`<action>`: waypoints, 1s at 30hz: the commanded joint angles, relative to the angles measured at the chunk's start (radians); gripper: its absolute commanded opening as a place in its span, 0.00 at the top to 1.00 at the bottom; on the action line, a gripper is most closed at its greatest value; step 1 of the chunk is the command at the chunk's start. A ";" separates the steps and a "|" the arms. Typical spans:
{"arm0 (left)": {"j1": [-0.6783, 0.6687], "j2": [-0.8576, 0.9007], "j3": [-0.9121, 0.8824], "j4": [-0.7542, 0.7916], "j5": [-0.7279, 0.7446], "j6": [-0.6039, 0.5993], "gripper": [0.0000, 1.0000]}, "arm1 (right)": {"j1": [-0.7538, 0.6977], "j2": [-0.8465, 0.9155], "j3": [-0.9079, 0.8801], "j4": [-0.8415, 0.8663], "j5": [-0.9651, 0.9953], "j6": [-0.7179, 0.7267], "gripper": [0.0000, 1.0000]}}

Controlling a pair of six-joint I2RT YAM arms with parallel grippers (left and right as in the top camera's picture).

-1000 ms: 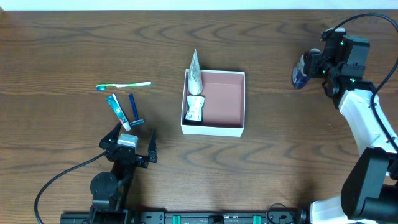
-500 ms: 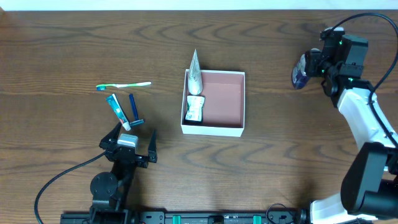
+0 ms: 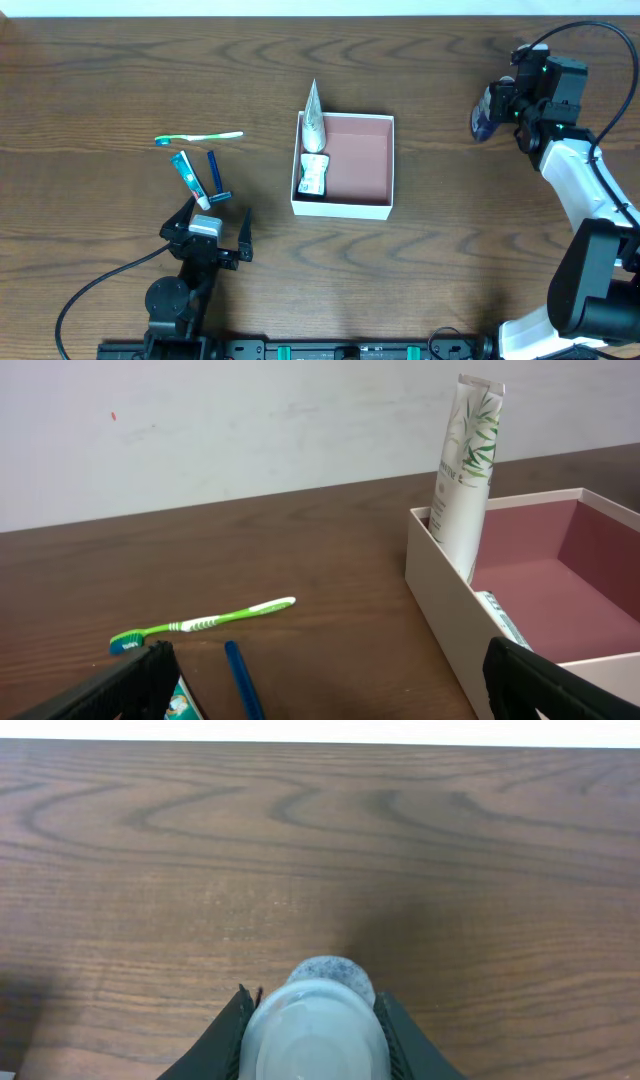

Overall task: Pack container
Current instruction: 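Grasp the blue foaming soap bottle by its pump with the right gripper, then lift the bottle and carry it over the box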

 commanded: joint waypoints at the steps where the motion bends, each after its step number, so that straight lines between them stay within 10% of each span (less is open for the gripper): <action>1: 0.005 0.000 -0.018 -0.032 0.011 0.013 0.02 | -0.002 0.009 0.005 0.009 -0.006 0.010 0.91; 30: 0.005 0.000 -0.018 -0.032 0.011 0.013 0.02 | 0.003 -0.324 0.021 -0.046 -0.490 0.344 0.97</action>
